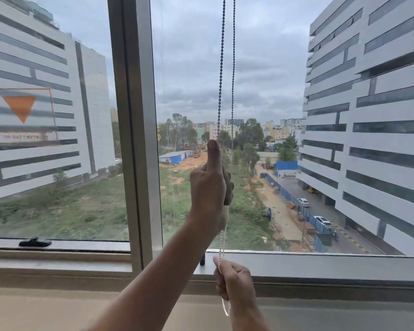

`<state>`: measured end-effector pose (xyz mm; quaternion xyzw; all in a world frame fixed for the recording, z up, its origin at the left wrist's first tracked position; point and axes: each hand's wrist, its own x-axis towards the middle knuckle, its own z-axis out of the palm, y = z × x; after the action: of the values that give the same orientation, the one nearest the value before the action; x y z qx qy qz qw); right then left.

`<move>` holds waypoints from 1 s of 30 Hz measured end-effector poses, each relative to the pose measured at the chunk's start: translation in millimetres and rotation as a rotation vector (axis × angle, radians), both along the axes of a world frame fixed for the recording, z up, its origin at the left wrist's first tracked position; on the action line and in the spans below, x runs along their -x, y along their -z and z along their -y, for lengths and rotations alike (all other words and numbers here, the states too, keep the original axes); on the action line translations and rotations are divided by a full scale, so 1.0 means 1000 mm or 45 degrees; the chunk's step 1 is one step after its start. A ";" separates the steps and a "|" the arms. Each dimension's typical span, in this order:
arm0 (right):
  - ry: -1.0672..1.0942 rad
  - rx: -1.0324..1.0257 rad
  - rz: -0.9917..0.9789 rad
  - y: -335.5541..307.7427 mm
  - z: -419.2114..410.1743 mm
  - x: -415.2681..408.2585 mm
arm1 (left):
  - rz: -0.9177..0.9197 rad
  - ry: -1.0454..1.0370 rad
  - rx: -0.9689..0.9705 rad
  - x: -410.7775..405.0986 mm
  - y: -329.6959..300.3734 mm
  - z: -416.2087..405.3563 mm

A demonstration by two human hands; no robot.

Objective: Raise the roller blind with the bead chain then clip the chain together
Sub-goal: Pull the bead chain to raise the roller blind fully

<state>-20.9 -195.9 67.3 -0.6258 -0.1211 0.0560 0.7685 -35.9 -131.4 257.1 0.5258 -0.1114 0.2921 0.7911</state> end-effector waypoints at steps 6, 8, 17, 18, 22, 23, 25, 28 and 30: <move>0.125 0.140 0.062 -0.024 0.008 -0.012 | -0.032 -0.052 -0.023 0.006 0.045 0.004; 0.125 0.055 0.040 -0.044 0.011 -0.018 | -0.063 -0.071 -0.016 0.006 0.060 0.006; 0.032 -0.226 0.083 -0.150 0.014 -0.027 | -0.253 -0.113 -0.032 0.006 0.125 0.021; 0.005 -0.249 0.087 -0.162 0.013 -0.026 | -0.274 -0.124 -0.030 0.006 0.132 0.022; -0.117 -0.387 0.012 -0.200 0.012 -0.022 | -0.339 -0.109 -0.019 0.005 0.160 0.024; -0.147 -0.419 -0.004 -0.207 0.012 -0.021 | -0.347 -0.113 -0.028 0.005 0.166 0.023; -0.196 -0.462 -0.013 -0.218 0.011 -0.020 | -0.351 -0.125 -0.046 0.006 0.177 0.022; -0.249 -0.473 -0.025 -0.229 0.008 -0.020 | -0.374 -0.135 -0.062 0.006 0.192 0.021; -0.278 -0.486 -0.049 -0.235 0.006 -0.021 | -0.407 -0.141 -0.070 0.005 0.201 0.020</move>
<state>0.2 -201.4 302.8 -0.4509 -0.1818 0.1269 0.8646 -41.2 -151.5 56.4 0.5923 0.0370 0.2449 0.7667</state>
